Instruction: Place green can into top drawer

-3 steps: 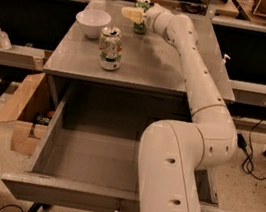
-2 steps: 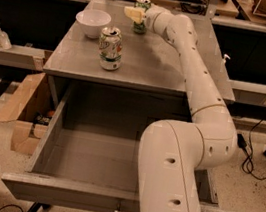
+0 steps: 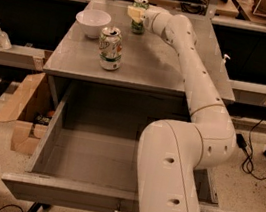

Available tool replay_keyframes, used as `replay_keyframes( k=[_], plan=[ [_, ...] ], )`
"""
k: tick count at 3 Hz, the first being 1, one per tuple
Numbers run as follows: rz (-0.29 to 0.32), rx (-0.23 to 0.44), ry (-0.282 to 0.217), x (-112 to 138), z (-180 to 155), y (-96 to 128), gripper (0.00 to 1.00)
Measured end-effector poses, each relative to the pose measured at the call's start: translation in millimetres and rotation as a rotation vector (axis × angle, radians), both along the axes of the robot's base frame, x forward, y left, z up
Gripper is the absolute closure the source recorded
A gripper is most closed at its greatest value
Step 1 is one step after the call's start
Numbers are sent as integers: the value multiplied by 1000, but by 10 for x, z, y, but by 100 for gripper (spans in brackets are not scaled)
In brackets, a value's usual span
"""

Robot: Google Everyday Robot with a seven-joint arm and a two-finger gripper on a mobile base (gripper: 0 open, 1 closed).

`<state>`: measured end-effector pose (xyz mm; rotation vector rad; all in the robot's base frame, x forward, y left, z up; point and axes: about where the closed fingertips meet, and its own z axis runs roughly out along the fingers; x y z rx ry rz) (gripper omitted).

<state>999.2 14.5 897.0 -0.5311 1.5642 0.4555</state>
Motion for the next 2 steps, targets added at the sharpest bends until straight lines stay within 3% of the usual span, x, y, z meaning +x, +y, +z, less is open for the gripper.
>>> replay_keyframes(
  k=[1, 2],
  plan=[
    [3, 0, 2, 2, -16, 30, 100],
    [7, -2, 3, -7, -18, 43, 100]
  ],
)
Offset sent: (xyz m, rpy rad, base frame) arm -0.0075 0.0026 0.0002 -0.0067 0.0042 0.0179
